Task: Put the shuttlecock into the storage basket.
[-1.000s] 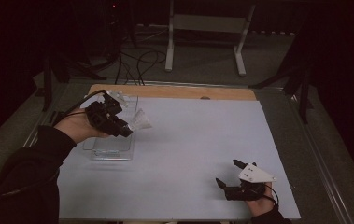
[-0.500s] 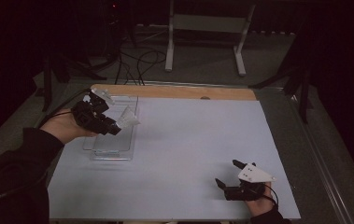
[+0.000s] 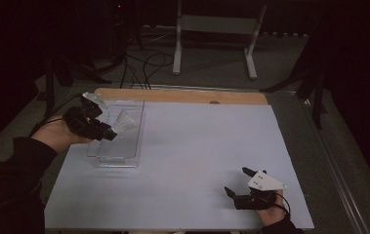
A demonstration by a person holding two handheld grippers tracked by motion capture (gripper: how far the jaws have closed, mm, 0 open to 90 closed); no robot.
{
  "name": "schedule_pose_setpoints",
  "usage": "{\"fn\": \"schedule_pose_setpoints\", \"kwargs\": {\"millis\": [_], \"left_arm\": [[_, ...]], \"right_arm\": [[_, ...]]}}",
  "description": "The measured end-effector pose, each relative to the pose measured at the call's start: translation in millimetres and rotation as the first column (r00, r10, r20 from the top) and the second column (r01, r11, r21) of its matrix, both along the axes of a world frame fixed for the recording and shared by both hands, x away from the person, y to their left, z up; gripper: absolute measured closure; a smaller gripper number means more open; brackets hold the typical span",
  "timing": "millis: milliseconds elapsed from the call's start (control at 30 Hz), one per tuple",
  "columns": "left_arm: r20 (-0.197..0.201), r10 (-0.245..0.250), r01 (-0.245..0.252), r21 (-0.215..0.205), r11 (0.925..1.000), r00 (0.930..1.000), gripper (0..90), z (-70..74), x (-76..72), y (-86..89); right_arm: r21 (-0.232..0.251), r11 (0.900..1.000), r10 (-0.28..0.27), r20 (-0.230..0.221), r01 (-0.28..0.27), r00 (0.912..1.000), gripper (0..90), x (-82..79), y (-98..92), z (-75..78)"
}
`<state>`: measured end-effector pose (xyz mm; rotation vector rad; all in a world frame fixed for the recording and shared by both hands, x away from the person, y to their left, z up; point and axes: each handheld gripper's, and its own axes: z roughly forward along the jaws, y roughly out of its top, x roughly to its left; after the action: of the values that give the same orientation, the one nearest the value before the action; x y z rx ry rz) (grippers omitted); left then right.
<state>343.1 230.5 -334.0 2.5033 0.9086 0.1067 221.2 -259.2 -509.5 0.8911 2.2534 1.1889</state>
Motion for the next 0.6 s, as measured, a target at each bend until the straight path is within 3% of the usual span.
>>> {"fn": "schedule_pose_setpoints", "kwargs": {"millis": [300,600], "left_arm": [[0.01,0.049,-0.049,0.011,0.9987,0.9988,66.3,-10.3,0.8,13.7],[0.026,0.129,-0.129,-0.01,0.9916,0.9913,66.2,-24.8,2.5,26.6]], "right_arm": [[-0.001,1.0,0.004,0.0,-0.004,1.0,9.1,0.6,0.3,-0.8],[-0.003,1.0,0.006,-0.007,-0.006,1.0,9.1,0.5,0.4,-1.1]]}}
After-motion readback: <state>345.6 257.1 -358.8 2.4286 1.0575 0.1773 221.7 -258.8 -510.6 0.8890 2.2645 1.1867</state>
